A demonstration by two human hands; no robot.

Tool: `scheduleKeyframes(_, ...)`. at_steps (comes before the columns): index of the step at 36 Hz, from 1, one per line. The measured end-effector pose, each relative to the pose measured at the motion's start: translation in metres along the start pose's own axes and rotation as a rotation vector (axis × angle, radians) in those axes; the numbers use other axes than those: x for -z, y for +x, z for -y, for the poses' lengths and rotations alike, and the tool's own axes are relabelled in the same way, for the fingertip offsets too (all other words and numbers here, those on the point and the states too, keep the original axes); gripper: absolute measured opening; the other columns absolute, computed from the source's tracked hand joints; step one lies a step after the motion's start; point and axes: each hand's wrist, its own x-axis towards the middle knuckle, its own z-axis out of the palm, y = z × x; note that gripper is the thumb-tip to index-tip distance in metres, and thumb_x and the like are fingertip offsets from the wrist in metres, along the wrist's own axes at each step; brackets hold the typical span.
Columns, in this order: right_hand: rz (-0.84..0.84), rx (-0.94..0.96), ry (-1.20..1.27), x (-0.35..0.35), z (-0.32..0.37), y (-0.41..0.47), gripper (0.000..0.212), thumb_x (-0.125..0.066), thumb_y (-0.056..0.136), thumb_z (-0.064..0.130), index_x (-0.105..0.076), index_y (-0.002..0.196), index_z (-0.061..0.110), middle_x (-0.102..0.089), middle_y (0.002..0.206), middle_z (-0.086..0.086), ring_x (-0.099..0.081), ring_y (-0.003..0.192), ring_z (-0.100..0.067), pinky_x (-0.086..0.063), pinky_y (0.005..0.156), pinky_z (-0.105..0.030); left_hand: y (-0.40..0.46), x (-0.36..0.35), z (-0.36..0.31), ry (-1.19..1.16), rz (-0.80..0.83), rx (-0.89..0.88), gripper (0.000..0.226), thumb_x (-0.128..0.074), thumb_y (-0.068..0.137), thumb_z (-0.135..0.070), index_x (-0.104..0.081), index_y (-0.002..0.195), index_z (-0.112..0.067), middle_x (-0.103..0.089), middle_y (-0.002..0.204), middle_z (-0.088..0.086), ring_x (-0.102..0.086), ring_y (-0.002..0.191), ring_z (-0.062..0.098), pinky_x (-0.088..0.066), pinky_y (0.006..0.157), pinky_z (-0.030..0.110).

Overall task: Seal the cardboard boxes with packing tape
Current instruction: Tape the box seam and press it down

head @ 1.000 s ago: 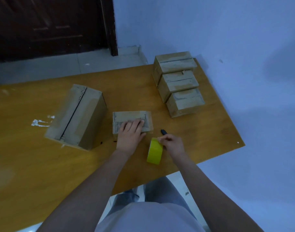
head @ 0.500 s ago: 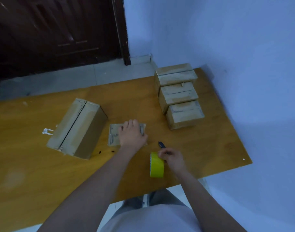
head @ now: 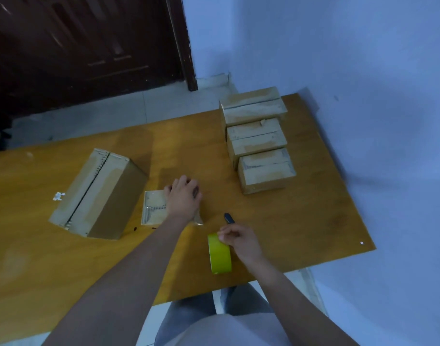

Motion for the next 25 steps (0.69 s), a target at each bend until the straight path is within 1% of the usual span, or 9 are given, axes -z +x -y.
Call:
scheduleKeyframes(2,0.011,-0.004,0.020,0.001,0.003,0.000,0.010,-0.066,0.083,0.001,-0.069,0.090,-0.005,-0.064,0.095,0.000,-0.057,0.084,-0.001,-0.040,0.069,-0.001,0.001,0.000,0.003,-0.061,-0.012,-0.010,0.020,-0.059,0.090,-0.034,-0.067,0.092,-0.016,-0.050,0.099,0.003,-0.048,0.103,0.023,-0.025,0.088,0.037)
scheduleKeyframes(4,0.032,-0.023,0.052,0.003,0.005,0.000,0.006,-0.066,0.083,0.002,-0.069,0.087,-0.001,-0.065,0.095,0.002,-0.059,0.088,-0.006,-0.043,0.076,-0.007,0.002,0.000,0.004,-0.114,-0.010,-0.015,0.027,-0.063,0.086,-0.043,-0.069,0.088,-0.016,-0.053,0.096,0.001,-0.050,0.102,0.021,-0.024,0.088,0.037)
scheduleKeyframes(6,0.054,-0.042,0.076,0.005,0.009,-0.002,0.004,-0.066,0.083,0.003,-0.069,0.084,0.005,-0.065,0.095,0.004,-0.060,0.092,-0.010,-0.045,0.082,-0.015,0.002,0.000,0.005,-0.132,-0.009,-0.027,0.031,-0.064,0.083,-0.047,-0.070,0.085,-0.017,-0.053,0.093,-0.001,-0.052,0.100,0.020,-0.025,0.088,0.037)
scheduleKeyframes(11,0.060,-0.059,0.100,0.010,0.013,-0.002,0.012,-0.066,0.084,0.005,-0.068,0.078,0.014,-0.068,0.093,0.002,-0.062,0.094,-0.013,-0.047,0.090,-0.027,0.002,-0.001,0.007,-0.096,0.003,-0.067,0.032,-0.059,0.085,-0.048,-0.069,0.082,-0.018,-0.056,0.093,-0.003,-0.051,0.099,0.020,-0.024,0.084,0.037)
scheduleKeyframes(15,0.039,-0.046,0.088,0.007,0.017,-0.002,0.011,-0.065,0.085,0.004,-0.068,0.078,0.012,-0.068,0.087,0.002,-0.061,0.086,-0.010,-0.047,0.081,-0.019,0.001,-0.001,0.009,-0.088,0.005,-0.121,0.028,-0.058,0.088,-0.044,-0.068,0.081,-0.019,-0.055,0.091,-0.006,-0.050,0.097,0.020,-0.023,0.085,0.038)
scheduleKeyframes(18,0.052,-0.038,0.066,0.004,0.018,-0.003,0.008,-0.065,0.085,0.005,-0.067,0.078,0.011,-0.068,0.087,0.002,-0.061,0.088,-0.012,-0.048,0.082,-0.022,0.000,-0.001,0.010,-0.090,-0.003,-0.158,0.029,-0.056,0.090,-0.041,-0.072,0.080,-0.020,-0.058,0.094,-0.005,-0.049,0.097,0.020,-0.021,0.086,0.038)
scheduleKeyframes(20,0.069,-0.034,0.051,0.003,0.019,-0.004,0.009,-0.065,0.085,0.005,-0.067,0.079,0.011,-0.068,0.087,0.003,-0.062,0.086,-0.010,-0.048,0.078,-0.019,-0.001,-0.002,0.010,-0.083,0.002,-0.164,0.030,-0.054,0.092,-0.041,-0.073,0.081,-0.020,-0.059,0.097,-0.005,-0.049,0.099,0.020,-0.021,0.089,0.039)
scheduleKeyframes(22,0.070,-0.029,0.037,0.003,0.020,-0.003,0.009,-0.065,0.085,0.006,-0.067,0.079,0.011,-0.068,0.086,0.004,-0.061,0.084,-0.007,-0.046,0.074,-0.015,-0.001,-0.003,0.010,-0.049,0.016,-0.164,0.033,-0.051,0.094,-0.043,-0.073,0.084,-0.021,-0.060,0.098,-0.004,-0.048,0.101,0.020,-0.021,0.092,0.040)
scheduleKeyframes(25,0.049,-0.023,0.039,0.002,0.021,-0.003,0.007,-0.065,0.085,0.006,-0.068,0.080,0.009,-0.068,0.088,0.000,-0.061,0.083,-0.010,-0.048,0.075,-0.016,0.000,-0.002,0.007,0.031,0.060,-0.151,0.041,-0.042,0.095,-0.050,-0.071,0.087,-0.021,-0.060,0.098,-0.004,-0.049,0.104,0.021,-0.023,0.099,0.043)
